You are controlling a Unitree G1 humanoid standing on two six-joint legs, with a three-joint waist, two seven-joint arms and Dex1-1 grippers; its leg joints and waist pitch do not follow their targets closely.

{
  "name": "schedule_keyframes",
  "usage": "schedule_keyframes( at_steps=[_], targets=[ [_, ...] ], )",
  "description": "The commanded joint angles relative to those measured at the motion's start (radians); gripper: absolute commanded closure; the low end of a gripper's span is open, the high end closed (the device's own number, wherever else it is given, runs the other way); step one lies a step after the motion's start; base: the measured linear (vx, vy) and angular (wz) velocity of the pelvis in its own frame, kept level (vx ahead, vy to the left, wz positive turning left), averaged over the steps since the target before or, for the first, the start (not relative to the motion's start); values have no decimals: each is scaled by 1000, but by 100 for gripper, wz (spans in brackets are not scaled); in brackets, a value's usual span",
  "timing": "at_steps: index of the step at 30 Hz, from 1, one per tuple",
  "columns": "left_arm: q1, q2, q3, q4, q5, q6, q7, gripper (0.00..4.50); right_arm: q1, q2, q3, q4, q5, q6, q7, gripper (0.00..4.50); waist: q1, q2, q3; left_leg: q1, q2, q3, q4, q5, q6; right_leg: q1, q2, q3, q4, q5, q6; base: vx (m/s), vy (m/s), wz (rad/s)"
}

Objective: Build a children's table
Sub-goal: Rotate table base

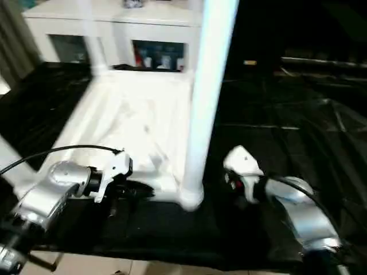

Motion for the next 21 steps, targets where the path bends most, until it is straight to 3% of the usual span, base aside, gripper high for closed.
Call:
schedule_keyframes(
  at_steps=[1, 3, 5, 8, 10, 14, 18, 21],
  targets=[
    [42, 6, 54, -14, 4, 17, 75, 449, -36, 17, -25, 28, 9, 8, -38, 62, 11, -33, -56, -1, 47, -19, -78, -144, 50, 40, -63, 27, -77, -162, -224, 0, 0, 0],
    [52, 3, 57, -34, 3, 13, 73, 449, -45, 27, -22, 40, 0, 3, -46, 62, 9, -27, -56, 1, 46, -16, -77, -130, 53, 36, -62, 28, -78, -138, -229, 0, 0, 0],
    [58, 1, 60, -59, -10, -10, 50, 450, -59, 45, -10, 54, -14, -4, -49, 62, 9, -38, -59, 3, 46, -13, -73, -89, 74, 36, -58, 28, -70, -38, -246, 0, 0, 0],
    [56, 14, 54, -82, -36, 11, 6, 450, -73, 60, 2, 68, -18, -9, -56, 62, 19, -38, -59, 7, 46, -9, -70, -79, 91, 33, -57, 28, -67, -6, -261, 0, 0, 0],
    [50, 19, 54, -89, -51, 38, -2, 392, -79, 67, 5, 68, -17, -6, -57, 62, 28, -38, -59, 9, 48, -8, -72, -79, 85, 32, -58, 29, -64, -5, -264, 0, 0, 0],
    [26, 18, 41, -75, -26, 38, 20, 382, -90, 73, 15, 72, -19, -5, -60, 62, 43, -36, -56, 13, 49, -7, -75, -107, 60, 29, -57, 30, -66, -33, -255, 0, 0, 0],
    [10, 6, 28, -63, -1, 45, 35, 369, -92, 76, 18, 73, -23, -7, -58, 62, 46, -39, -56, 12, 49, -8, -77, -111, 44, 33, -59, 31, -66, -28, -242, 0, 0, 0],
    [-4, -9, 11, -51, 23, 51, 49, 369, -85, 71, 20, 67, -30, -10, -54, 62, 47, -34, -57, 12, 48, -9, -75, -102, 39, 35, -59, 31, -65, -4, -243, 0, 0, 0]
  ],
)
